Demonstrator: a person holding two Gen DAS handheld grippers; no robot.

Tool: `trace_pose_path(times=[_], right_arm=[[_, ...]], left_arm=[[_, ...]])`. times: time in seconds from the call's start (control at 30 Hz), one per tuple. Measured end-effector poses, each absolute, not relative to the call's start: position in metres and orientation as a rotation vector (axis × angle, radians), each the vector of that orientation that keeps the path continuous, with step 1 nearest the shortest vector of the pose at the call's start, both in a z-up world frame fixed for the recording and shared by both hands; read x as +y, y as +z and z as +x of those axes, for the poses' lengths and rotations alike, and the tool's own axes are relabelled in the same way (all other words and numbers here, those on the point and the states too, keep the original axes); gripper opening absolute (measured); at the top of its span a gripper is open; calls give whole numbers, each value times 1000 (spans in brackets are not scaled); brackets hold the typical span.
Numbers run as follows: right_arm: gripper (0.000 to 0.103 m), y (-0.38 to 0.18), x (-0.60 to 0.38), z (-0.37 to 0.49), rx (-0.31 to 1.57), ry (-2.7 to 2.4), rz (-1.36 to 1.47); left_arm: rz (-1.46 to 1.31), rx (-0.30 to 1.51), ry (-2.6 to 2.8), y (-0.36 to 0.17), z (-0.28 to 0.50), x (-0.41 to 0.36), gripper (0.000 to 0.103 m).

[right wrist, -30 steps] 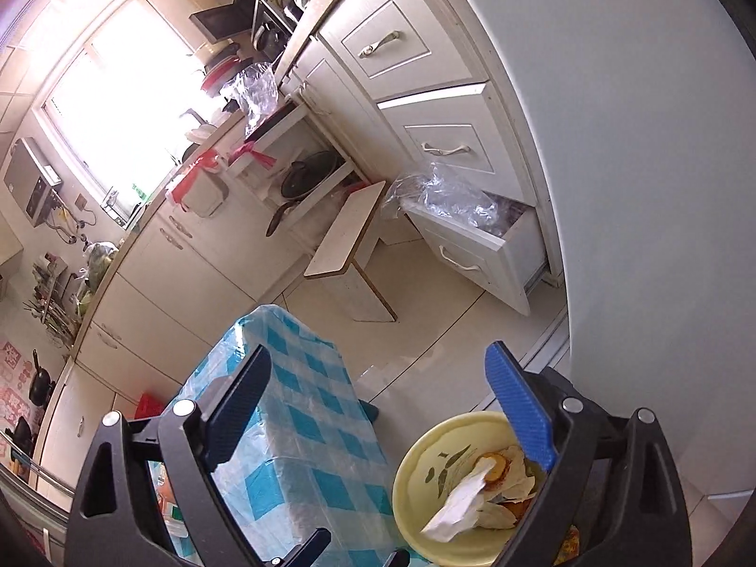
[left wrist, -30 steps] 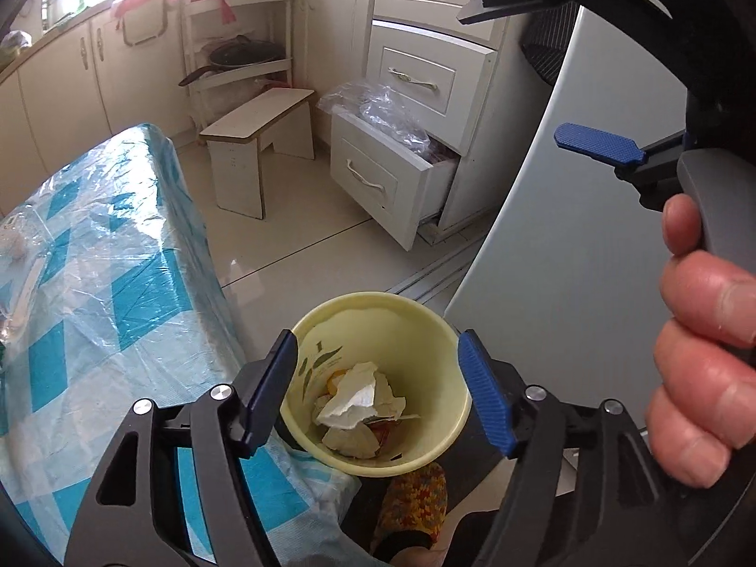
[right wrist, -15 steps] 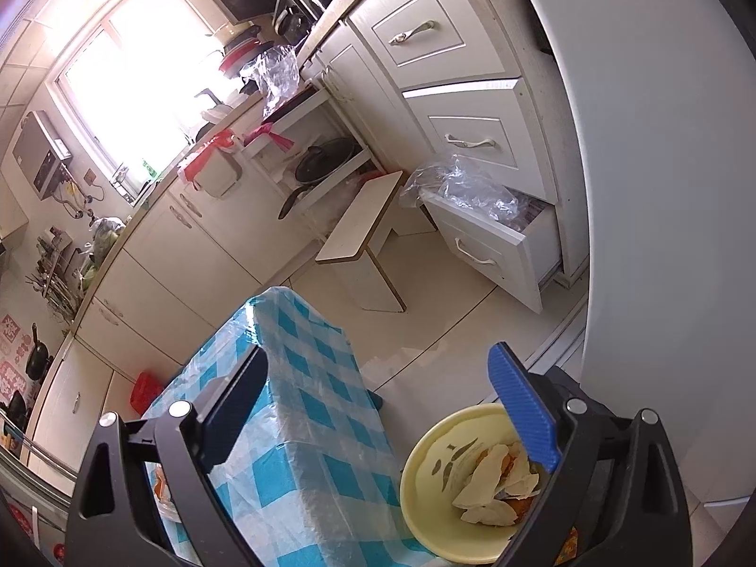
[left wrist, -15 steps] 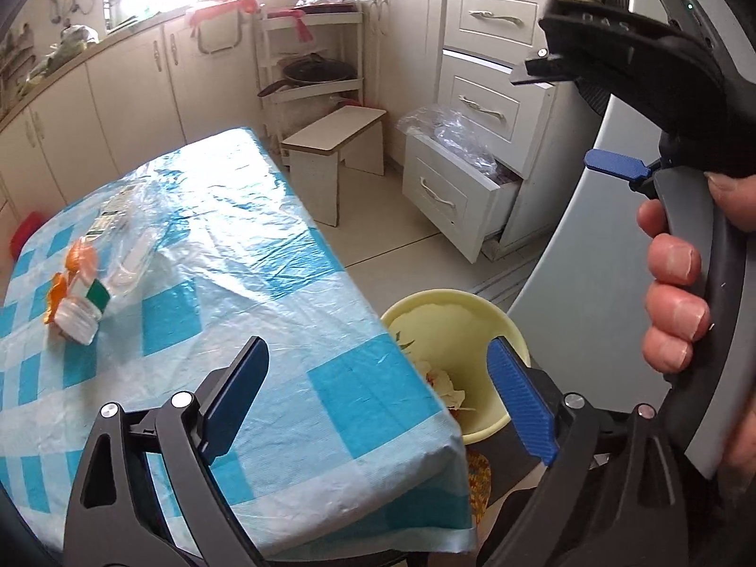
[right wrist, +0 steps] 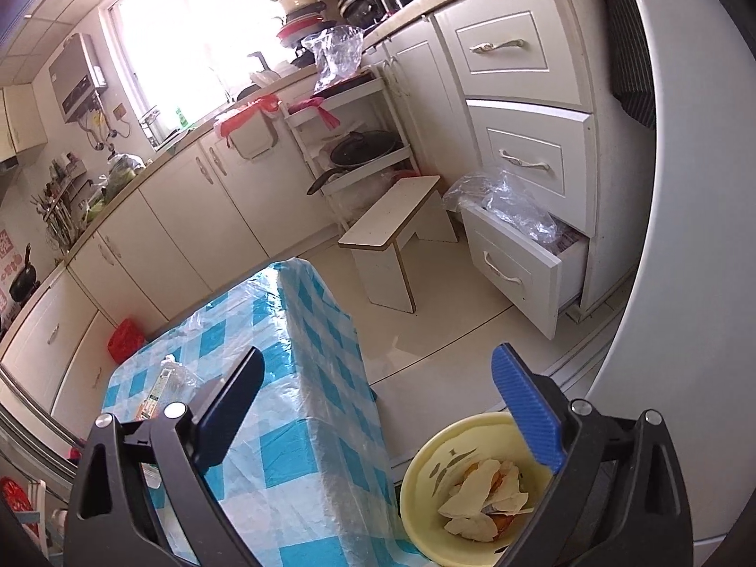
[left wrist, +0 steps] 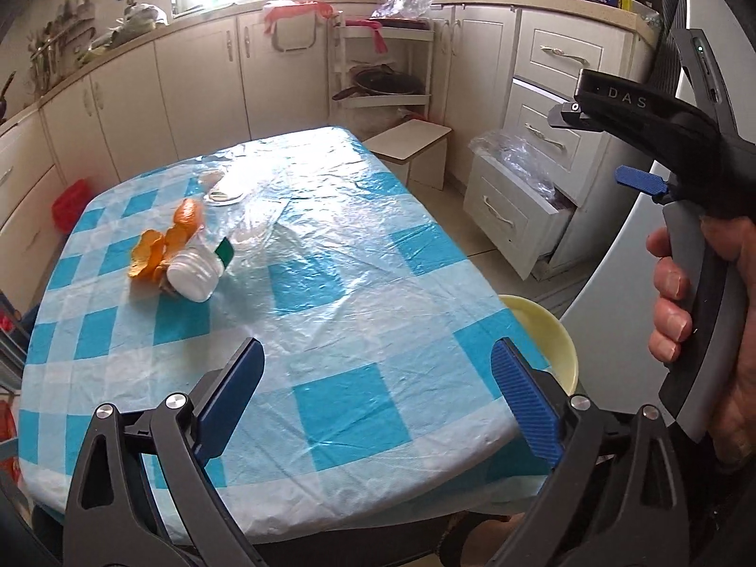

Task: Collect trash
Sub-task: 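Move both open tools back over the table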

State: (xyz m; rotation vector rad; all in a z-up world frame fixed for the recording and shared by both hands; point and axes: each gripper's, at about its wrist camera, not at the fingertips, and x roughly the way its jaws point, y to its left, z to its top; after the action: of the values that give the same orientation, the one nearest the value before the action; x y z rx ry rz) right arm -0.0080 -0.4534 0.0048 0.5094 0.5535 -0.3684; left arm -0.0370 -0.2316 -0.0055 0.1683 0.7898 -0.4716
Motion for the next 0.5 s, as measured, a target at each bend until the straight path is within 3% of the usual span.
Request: trace_pose_path(times=[0.5], right_arm=[[94, -3, -406, 5, 591, -339, 408]], left_arm=[[26, 776, -342, 2, -26, -151, 95]])
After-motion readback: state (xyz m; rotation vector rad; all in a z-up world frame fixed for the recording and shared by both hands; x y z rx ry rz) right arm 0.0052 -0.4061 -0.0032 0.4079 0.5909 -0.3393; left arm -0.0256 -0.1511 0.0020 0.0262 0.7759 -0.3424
